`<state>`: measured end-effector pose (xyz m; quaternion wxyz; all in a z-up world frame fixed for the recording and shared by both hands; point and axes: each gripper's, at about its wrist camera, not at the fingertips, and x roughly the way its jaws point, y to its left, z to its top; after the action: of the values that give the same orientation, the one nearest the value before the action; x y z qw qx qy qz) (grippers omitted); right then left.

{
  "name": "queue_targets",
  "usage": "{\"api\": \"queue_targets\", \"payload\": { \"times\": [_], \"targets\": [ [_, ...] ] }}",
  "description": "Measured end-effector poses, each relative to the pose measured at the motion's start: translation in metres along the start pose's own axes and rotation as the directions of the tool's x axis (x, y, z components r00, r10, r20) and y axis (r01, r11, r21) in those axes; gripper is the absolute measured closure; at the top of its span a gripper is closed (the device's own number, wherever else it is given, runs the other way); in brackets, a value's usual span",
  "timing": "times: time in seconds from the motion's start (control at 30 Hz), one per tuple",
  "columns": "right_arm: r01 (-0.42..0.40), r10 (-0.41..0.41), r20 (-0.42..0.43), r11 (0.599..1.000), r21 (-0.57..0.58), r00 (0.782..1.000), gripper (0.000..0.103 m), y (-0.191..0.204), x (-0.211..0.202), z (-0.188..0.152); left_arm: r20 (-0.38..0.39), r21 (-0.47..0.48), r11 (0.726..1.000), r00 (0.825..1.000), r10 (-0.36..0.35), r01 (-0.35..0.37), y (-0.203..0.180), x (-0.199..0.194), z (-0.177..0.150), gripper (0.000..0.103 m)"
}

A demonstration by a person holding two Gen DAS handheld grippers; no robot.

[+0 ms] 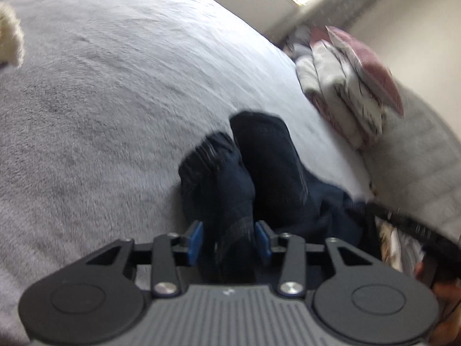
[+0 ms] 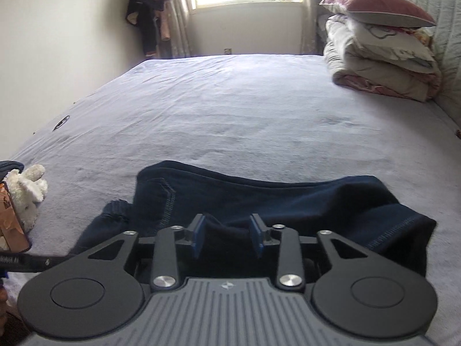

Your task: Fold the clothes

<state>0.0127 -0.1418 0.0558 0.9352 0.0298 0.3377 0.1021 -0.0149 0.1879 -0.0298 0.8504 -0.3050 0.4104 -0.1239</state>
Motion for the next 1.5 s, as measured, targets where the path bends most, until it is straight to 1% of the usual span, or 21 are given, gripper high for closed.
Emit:
{"api": "queue_targets", "payload": {
  "times": [0.1,0.13,0.17,0.3,0.4,0.47,0.5,0.57,0.67,0.83,0.9,0.97,1.03,1.17,1.3,1.37,1.5],
  "targets": [
    [-0.028,0.028,-0.030,0.999,-0.018,0.999,0.066,0.016,0.013,0.009,0.020,-0.086,0.996,1.000,0.006,-0.005,0.012,0.013,0.017,0.061],
    [-0.036,0.035,-0.039,0.999,-0.025,0.999,0.064,0.022,0.018,0.012,0.023,-0.115,0.993,1.000,0.010,-0.007,0.017,0.018,0.023,0.061],
    [-0.035,0.034,-0.045,0.999,-0.034,0.998,0.062,0.029,0.021,0.014,0.019,-0.136,0.991,1.000,0.013,-0.010,0.021,0.022,0.025,0.061],
    [-0.070,0.065,-0.074,0.995,-0.071,0.995,0.061,0.054,0.038,0.027,0.005,-0.220,0.975,1.000,0.023,-0.021,0.040,0.041,0.035,0.060],
    [-0.095,0.082,-0.100,0.988,-0.125,0.992,0.058,0.077,0.052,0.036,-0.005,-0.247,0.969,1.000,0.027,-0.027,0.054,0.052,0.035,0.057],
    [-0.101,0.082,-0.124,0.982,-0.161,0.989,0.055,0.092,0.065,0.039,-0.013,-0.279,0.960,1.000,0.008,-0.012,0.062,0.058,0.034,0.057],
    [-0.102,0.077,-0.141,0.979,-0.179,0.987,0.054,0.100,0.074,0.040,-0.004,-0.283,0.959,1.000,-0.004,0.003,0.064,0.060,0.033,0.057],
    [-0.098,0.062,-0.176,0.974,-0.205,0.982,0.054,0.114,0.091,0.040,0.002,-0.280,0.960,1.000,-0.011,0.011,0.064,0.063,0.032,0.057],
    [-0.066,0.012,-0.219,0.969,-0.238,0.976,0.054,0.128,0.116,0.034,0.004,-0.264,0.964,1.000,-0.010,0.011,0.062,0.066,0.032,0.057],
    [-0.017,-0.056,-0.231,0.953,-0.301,0.971,0.054,0.135,0.138,0.019,0.004,-0.266,0.964,1.000,-0.015,0.015,0.062,0.068,0.034,0.058],
    [-0.013,-0.057,-0.216,0.951,-0.308,0.975,0.062,0.132,0.138,0.016,0.004,-0.271,0.962,1.000,-0.023,0.023,0.062,0.069,0.034,0.058],
    [-0.009,-0.053,-0.196,0.952,-0.305,0.979,0.080,0.127,0.136,0.015,0.004,-0.276,0.961,0.999,-0.032,0.032,0.062,0.069,0.034,0.058],
    [0.000,-0.049,-0.173,0.963,-0.271,0.984,0.087,0.116,0.129,0.016,0.006,-0.283,0.958,0.999,-0.046,0.046,0.062,0.069,0.034,0.058],
    [0.035,-0.055,-0.111,0.984,-0.174,0.992,0.090,0.086,0.110,0.019,0.016,-0.294,0.952,0.996,-0.091,0.091,0.060,0.069,0.033,0.058],
    [0.092,-0.096,-0.054,0.993,-0.073,0.994,0.092,0.048,0.087,0.018,0.043,-0.299,0.939,0.986,-0.163,0.168,0.056,0.071,0.031,0.056],
    [0.116,-0.117,-0.043,0.993,-0.023,0.992,0.092,0.029,0.080,0.016,0.052,-0.291,0.939,0.983,-0.176,0.183,0.053,0.073,0.030,0.055],
    [0.131,-0.124,-0.069,0.986,0.106,0.990,0.091,-0.012,0.076,0.014,0.043,-0.271,0.952,0.990,-0.132,0.139,0.048,0.077,0.028,0.052]
  ]
}}
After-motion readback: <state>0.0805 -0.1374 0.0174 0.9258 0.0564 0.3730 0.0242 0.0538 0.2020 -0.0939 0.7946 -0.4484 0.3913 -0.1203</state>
